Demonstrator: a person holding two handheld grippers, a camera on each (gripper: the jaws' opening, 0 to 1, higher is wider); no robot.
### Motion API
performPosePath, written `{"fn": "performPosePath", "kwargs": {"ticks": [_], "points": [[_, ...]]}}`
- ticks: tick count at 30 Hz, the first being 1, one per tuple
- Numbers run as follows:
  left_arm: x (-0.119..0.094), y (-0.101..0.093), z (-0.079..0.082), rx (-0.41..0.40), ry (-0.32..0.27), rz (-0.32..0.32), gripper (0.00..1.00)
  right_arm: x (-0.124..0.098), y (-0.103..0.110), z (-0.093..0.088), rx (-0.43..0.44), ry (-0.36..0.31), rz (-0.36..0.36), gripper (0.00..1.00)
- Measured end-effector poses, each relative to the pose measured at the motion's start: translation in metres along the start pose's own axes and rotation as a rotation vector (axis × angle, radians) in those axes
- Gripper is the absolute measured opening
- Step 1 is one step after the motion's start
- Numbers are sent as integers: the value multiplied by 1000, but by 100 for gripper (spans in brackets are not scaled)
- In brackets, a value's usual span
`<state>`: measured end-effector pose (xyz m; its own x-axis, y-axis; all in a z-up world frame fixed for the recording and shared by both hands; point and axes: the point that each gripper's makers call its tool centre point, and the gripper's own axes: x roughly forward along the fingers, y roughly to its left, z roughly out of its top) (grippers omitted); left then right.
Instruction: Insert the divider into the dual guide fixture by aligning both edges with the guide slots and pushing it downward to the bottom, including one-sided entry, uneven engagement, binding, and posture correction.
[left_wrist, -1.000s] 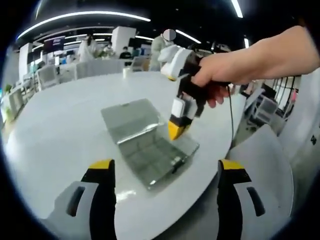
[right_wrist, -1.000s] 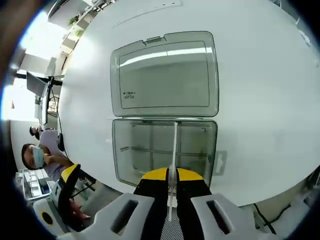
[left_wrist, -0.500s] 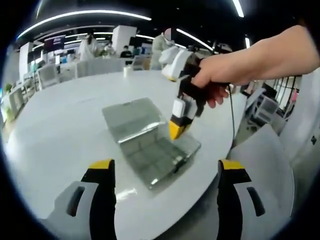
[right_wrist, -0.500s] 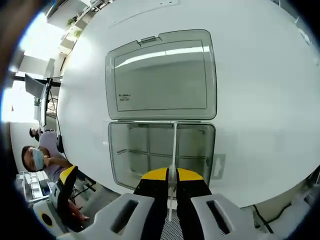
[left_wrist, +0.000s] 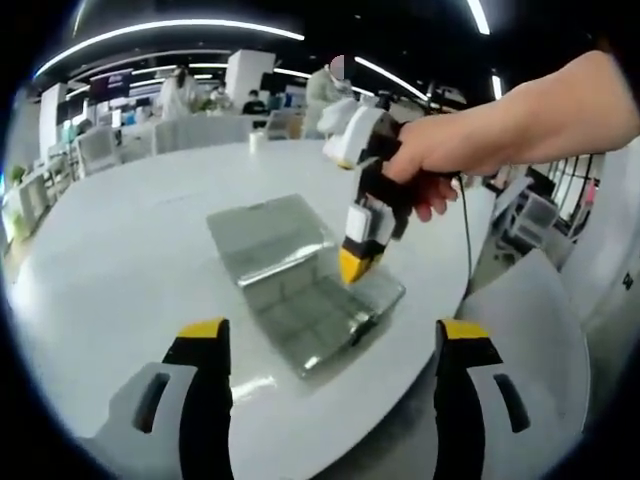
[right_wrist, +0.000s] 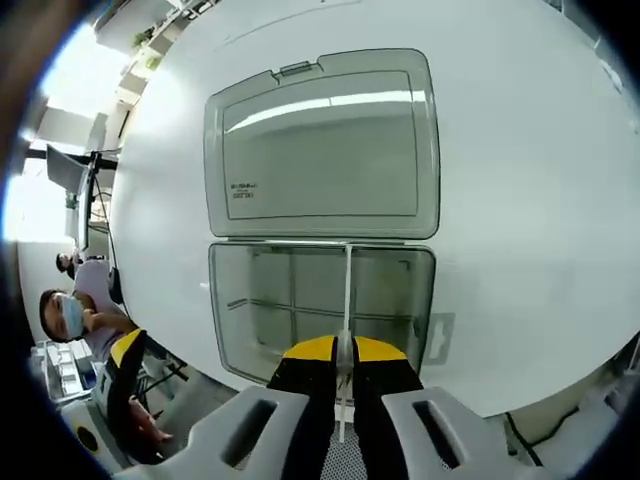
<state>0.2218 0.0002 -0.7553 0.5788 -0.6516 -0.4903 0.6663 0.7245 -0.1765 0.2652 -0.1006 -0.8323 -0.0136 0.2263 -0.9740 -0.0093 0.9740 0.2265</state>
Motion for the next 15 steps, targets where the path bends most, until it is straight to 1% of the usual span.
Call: {"fn": "performPosePath", "kwargs": {"ticks": [2,5,15], "points": [[0,0,-1,0,2,0,83,-2,1,-2,3,-2,1,0],[0,-1,-2,-2,4,-2,83,-3,1,-1,-4,-4,2,0],[1,-2,1,-5,-6,-3,82,1,-1,3,4,2,-1,0]]}}
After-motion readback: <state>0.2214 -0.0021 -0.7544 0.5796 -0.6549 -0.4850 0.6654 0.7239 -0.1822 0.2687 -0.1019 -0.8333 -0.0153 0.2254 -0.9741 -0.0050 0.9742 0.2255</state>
